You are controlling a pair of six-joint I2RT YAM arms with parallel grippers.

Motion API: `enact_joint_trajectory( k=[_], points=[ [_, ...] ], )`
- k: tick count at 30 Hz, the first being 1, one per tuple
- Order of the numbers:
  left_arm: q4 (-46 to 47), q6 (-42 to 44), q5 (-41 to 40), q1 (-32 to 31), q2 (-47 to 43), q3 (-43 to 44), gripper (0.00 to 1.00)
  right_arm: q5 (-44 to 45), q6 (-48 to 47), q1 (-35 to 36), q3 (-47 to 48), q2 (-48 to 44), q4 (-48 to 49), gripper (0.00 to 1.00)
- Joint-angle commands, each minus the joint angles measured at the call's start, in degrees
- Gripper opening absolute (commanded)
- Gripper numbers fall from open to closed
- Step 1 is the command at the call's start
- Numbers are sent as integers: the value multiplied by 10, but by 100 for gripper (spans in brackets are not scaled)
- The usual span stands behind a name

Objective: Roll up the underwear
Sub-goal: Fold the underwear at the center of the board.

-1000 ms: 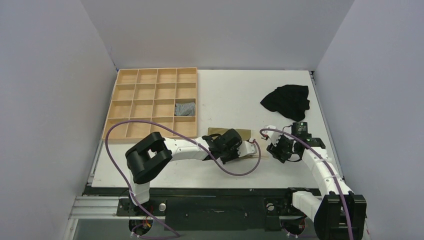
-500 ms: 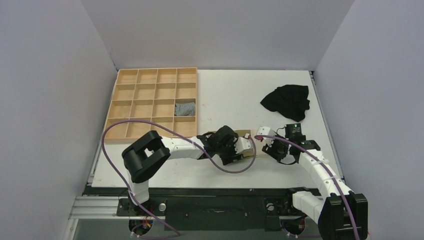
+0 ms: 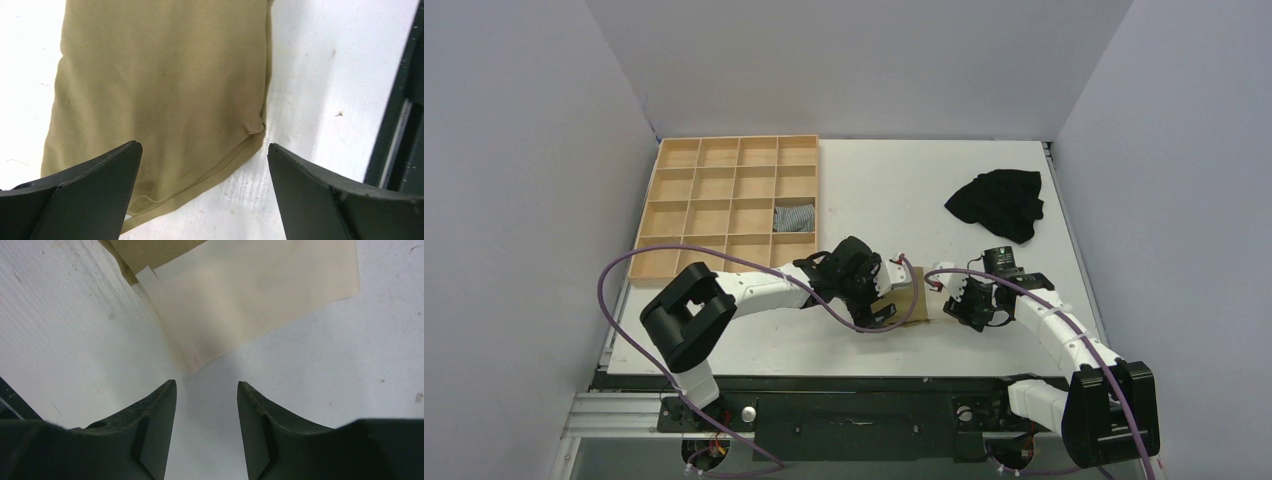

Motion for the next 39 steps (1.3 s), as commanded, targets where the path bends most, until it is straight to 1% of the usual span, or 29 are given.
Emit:
enact_joint_trajectory(
  k=[1,6,15,23,27,30,32,39],
  points=[
    [-23,-8,53,5,-27,14,97,4,-7,20,20,-14,-15,44],
    [-26,-36,109,54,-49,10,97,24,-4,51,13,-10,-14,44],
    [-50,-41,123,123,-100,4,97,43,-1,78,20,28,7,41],
    [-48,-46,123,145,-111,6,97,63,7,103,26,51,19,39],
    [-48,-46,125,152,-114,4,97,72,11,110,33,69,21,35],
    [-48,-47,124,155,-117,2,97,77,9,112,36,78,20,29],
    [-48,-47,123,157,-119,2,97,79,6,114,36,81,17,28],
    [-43,-49,118,163,-122,3,97,99,8,138,31,91,15,29]
  ],
)
